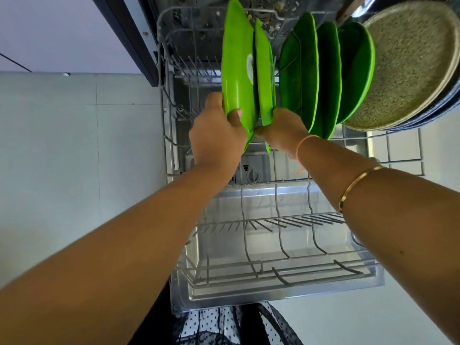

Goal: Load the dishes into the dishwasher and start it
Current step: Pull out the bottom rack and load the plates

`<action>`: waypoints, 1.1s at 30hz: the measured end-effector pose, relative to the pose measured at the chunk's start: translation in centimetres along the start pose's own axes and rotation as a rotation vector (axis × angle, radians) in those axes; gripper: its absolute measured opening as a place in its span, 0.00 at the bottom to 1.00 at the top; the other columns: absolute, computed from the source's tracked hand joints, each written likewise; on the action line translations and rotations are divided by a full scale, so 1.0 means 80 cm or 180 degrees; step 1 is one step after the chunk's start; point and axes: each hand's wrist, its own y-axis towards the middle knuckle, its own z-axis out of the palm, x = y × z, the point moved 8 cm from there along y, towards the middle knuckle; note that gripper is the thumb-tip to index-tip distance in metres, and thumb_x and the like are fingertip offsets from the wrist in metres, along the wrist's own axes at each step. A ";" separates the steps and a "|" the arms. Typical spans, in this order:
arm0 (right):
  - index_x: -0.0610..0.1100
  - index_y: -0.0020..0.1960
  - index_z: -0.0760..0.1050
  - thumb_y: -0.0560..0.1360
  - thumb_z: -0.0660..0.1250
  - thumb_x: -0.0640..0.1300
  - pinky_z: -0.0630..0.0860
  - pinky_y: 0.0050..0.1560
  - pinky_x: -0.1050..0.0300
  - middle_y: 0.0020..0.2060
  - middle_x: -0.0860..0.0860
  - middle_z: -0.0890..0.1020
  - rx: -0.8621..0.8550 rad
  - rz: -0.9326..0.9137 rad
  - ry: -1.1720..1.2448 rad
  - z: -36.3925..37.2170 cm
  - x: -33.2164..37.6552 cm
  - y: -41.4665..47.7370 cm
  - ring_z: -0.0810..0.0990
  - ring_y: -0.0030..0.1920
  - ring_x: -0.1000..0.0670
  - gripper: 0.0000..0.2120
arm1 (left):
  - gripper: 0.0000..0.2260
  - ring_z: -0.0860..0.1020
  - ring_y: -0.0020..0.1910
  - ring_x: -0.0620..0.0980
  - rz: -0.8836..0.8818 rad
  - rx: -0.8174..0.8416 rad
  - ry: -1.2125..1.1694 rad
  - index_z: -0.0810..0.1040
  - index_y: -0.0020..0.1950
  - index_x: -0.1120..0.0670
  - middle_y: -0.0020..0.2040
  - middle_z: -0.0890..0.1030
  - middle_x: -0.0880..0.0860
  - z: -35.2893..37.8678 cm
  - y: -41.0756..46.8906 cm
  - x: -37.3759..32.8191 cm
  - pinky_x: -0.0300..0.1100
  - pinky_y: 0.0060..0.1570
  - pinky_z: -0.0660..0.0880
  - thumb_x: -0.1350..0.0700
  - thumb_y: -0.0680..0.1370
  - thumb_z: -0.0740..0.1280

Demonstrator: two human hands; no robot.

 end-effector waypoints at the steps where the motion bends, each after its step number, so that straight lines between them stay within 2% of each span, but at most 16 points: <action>1: 0.40 0.52 0.69 0.75 0.67 0.45 0.72 0.37 0.56 0.39 0.47 0.74 0.0008 0.0000 0.0014 0.001 0.000 0.000 0.75 0.40 0.47 0.12 | 0.10 0.71 0.36 0.49 0.0022 -0.0062 -0.0014 0.72 0.57 0.58 0.38 0.72 0.48 -0.003 -0.006 0.002 0.41 0.36 0.65 0.54 0.79 0.64; 4: 0.40 0.47 0.66 0.74 0.68 0.45 0.71 0.40 0.56 0.33 0.50 0.70 0.0035 0.0005 -0.0009 0.002 0.002 -0.001 0.75 0.40 0.46 0.12 | 0.09 0.69 0.30 0.43 0.0005 -0.0157 -0.0174 0.70 0.54 0.59 0.33 0.70 0.46 -0.008 -0.021 0.008 0.34 0.28 0.63 0.55 0.78 0.64; 6: 0.40 0.47 0.67 0.74 0.67 0.44 0.72 0.41 0.56 0.33 0.50 0.69 0.0022 -0.0004 0.0029 0.003 0.003 0.000 0.75 0.42 0.45 0.11 | 0.09 0.70 0.31 0.44 -0.0055 -0.0125 -0.0291 0.70 0.53 0.58 0.34 0.71 0.47 -0.006 -0.020 0.012 0.30 0.28 0.62 0.55 0.78 0.65; 9: 0.41 0.49 0.67 0.74 0.67 0.43 0.73 0.42 0.56 0.34 0.51 0.69 0.0034 -0.0016 0.0063 0.004 0.002 0.001 0.75 0.42 0.46 0.10 | 0.10 0.72 0.34 0.48 -0.0115 0.0031 -0.0404 0.70 0.54 0.59 0.33 0.71 0.46 0.004 -0.005 0.018 0.37 0.31 0.64 0.55 0.78 0.65; 11: 0.42 0.49 0.67 0.75 0.67 0.43 0.74 0.37 0.57 0.34 0.51 0.70 0.0025 -0.0029 0.0088 0.003 0.002 0.001 0.75 0.40 0.47 0.10 | 0.10 0.70 0.33 0.48 -0.0155 0.0111 -0.0393 0.70 0.54 0.59 0.31 0.67 0.44 0.012 0.007 0.019 0.39 0.32 0.62 0.55 0.78 0.65; 13: 0.42 0.44 0.66 0.74 0.67 0.43 0.71 0.32 0.62 0.34 0.51 0.70 0.0002 -0.0008 0.0131 0.003 0.001 0.000 0.73 0.36 0.50 0.10 | 0.09 0.71 0.34 0.48 -0.0171 0.0251 -0.0492 0.70 0.54 0.58 0.32 0.69 0.45 0.022 0.018 0.020 0.39 0.35 0.64 0.56 0.78 0.65; 14: 0.42 0.42 0.66 0.74 0.67 0.43 0.72 0.32 0.61 0.33 0.51 0.70 -0.0008 0.0014 0.0162 0.003 0.000 0.001 0.73 0.35 0.51 0.10 | 0.08 0.71 0.35 0.49 -0.0199 0.0361 -0.0490 0.70 0.53 0.57 0.33 0.70 0.46 0.028 0.023 0.024 0.40 0.35 0.65 0.56 0.78 0.65; 16: 0.43 0.40 0.67 0.73 0.68 0.42 0.79 0.42 0.55 0.34 0.50 0.72 -0.0004 0.0066 0.0266 0.003 -0.002 0.002 0.76 0.38 0.48 0.09 | 0.08 0.75 0.38 0.51 -0.0304 0.0620 -0.0390 0.69 0.53 0.56 0.38 0.75 0.49 0.041 0.030 0.034 0.43 0.37 0.70 0.56 0.77 0.66; 18: 0.39 0.47 0.71 0.73 0.69 0.41 0.80 0.52 0.48 0.43 0.46 0.77 0.0042 0.0128 0.0383 0.000 -0.003 0.000 0.79 0.46 0.45 0.08 | 0.10 0.78 0.41 0.55 -0.0374 0.0890 -0.0369 0.69 0.54 0.57 0.44 0.78 0.55 0.056 0.030 0.040 0.50 0.42 0.77 0.57 0.77 0.66; 20: 0.34 0.62 0.69 0.72 0.70 0.39 0.79 0.54 0.45 0.57 0.40 0.76 0.0074 0.0254 0.0459 -0.002 -0.005 -0.003 0.79 0.54 0.41 0.22 | 0.12 0.78 0.43 0.56 -0.0366 0.1102 -0.0298 0.68 0.57 0.59 0.45 0.78 0.57 0.068 0.026 0.039 0.50 0.41 0.77 0.58 0.77 0.65; 21: 0.33 0.66 0.66 0.72 0.71 0.39 0.79 0.54 0.45 0.60 0.39 0.74 0.0080 0.0271 0.0474 -0.002 -0.005 -0.004 0.78 0.56 0.41 0.25 | 0.12 0.77 0.42 0.55 -0.0369 0.1175 -0.0221 0.67 0.59 0.60 0.44 0.77 0.56 0.073 0.025 0.038 0.47 0.39 0.74 0.58 0.78 0.64; 25: 0.35 0.66 0.66 0.71 0.72 0.41 0.79 0.54 0.46 0.61 0.39 0.74 0.0064 0.0214 0.0438 0.002 -0.002 -0.005 0.78 0.55 0.42 0.28 | 0.15 0.71 0.36 0.50 -0.0556 0.1503 -0.0075 0.60 0.62 0.58 0.36 0.67 0.50 0.086 0.018 0.040 0.41 0.28 0.64 0.60 0.79 0.61; 27: 0.36 0.66 0.66 0.71 0.72 0.43 0.79 0.54 0.47 0.55 0.42 0.75 0.0010 0.0220 0.0424 0.004 -0.003 -0.002 0.77 0.50 0.45 0.28 | 0.13 0.68 0.33 0.46 -0.0700 0.1568 -0.0118 0.57 0.57 0.55 0.36 0.66 0.50 0.090 0.014 0.045 0.39 0.26 0.63 0.62 0.79 0.61; 30: 0.36 0.67 0.64 0.71 0.72 0.45 0.77 0.52 0.54 0.50 0.46 0.73 -0.0068 0.0147 0.0237 0.004 -0.001 -0.001 0.74 0.48 0.48 0.30 | 0.14 0.71 0.40 0.49 -0.0911 0.1417 -0.0452 0.60 0.56 0.56 0.43 0.71 0.50 0.087 0.009 0.051 0.39 0.33 0.67 0.61 0.77 0.65; 33: 0.39 0.71 0.59 0.72 0.71 0.43 0.73 0.45 0.56 0.55 0.45 0.73 -0.0141 0.0148 0.0270 0.006 0.004 -0.004 0.74 0.45 0.49 0.33 | 0.23 0.73 0.45 0.51 -0.0966 0.1388 -0.0618 0.61 0.64 0.60 0.47 0.73 0.52 0.080 -0.001 0.050 0.42 0.41 0.70 0.60 0.74 0.69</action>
